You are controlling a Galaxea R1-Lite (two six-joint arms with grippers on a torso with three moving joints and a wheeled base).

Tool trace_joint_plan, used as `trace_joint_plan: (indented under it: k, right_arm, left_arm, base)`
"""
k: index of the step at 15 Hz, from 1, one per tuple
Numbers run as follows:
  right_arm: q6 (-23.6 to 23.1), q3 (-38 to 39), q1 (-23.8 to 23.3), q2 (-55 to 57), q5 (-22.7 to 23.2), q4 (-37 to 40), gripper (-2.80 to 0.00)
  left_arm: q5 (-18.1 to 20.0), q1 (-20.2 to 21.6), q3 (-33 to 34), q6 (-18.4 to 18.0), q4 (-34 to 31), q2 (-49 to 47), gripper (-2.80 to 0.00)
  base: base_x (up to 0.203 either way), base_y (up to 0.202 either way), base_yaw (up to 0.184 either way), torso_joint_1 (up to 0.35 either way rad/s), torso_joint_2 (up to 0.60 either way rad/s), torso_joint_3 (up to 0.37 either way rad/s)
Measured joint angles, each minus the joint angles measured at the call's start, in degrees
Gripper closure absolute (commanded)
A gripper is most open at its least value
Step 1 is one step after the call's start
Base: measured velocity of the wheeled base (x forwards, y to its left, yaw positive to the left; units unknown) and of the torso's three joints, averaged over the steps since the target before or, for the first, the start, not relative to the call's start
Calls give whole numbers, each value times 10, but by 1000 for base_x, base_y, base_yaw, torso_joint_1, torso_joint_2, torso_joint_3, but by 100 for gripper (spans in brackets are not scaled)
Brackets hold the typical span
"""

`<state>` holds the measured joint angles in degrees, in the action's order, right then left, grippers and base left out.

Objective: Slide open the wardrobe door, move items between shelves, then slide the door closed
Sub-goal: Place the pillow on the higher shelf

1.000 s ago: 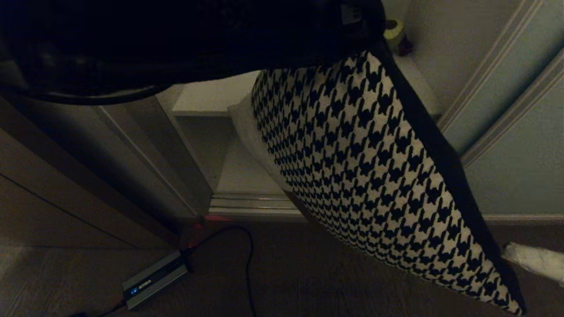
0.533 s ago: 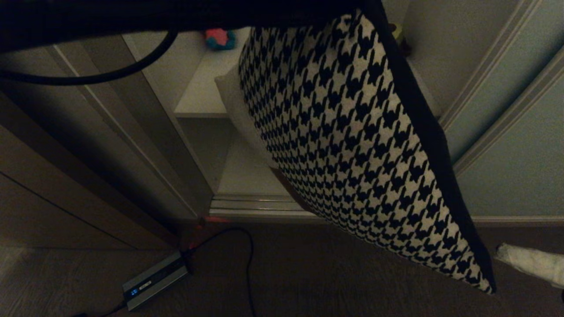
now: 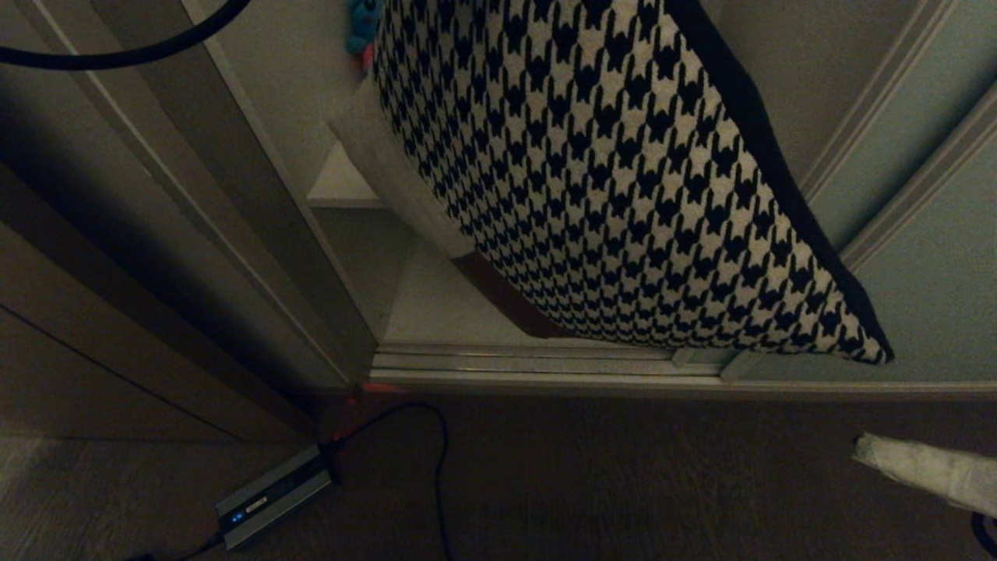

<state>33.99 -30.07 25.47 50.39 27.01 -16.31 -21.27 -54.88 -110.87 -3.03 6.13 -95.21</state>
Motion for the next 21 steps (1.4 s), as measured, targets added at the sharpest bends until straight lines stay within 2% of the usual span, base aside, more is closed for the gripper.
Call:
trace_joint_plan:
  k: [5,15,17,21]
  right_arm:
    - [0,4,0,5,1,0,0]
    - [0,10,2,8,1,-1,0]
    - [0,10,3,8,1,-1,0]
    - [0,10,4,7,1,0,0]
  left_arm:
    - [-2,35,-1,-18,67,-10,0]
    - [-7,36,26,-20,97,-24,0]
    - [-3,36,41,-22,127,-23,0]
    - [6,36,46,-26,137,-22,0]
  base:
    - [0,0,0,0,0,0]
    - [0,0,0,0,0,0]
    - [0,0,0,0,0,0]
    - [152,0,-1,4,3,7]
